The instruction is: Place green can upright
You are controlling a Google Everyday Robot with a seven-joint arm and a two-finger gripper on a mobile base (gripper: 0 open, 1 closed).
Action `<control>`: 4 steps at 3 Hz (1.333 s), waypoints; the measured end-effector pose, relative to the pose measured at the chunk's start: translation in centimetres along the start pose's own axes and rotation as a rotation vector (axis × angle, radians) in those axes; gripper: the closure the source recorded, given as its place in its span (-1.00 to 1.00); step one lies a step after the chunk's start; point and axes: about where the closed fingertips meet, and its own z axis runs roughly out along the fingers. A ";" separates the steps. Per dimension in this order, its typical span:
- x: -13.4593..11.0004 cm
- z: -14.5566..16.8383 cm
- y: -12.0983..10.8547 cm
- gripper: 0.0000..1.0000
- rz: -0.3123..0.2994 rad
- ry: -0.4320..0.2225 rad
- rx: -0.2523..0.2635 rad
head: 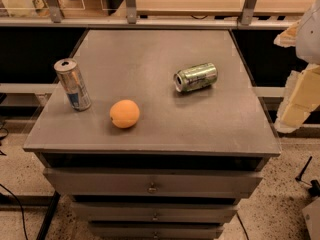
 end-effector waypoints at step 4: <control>-4.5 4.5 -9.6 -1.00 -0.299 0.147 0.086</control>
Offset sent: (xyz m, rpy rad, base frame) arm 0.0721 0.0147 -0.0036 -0.1353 -0.0725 0.1113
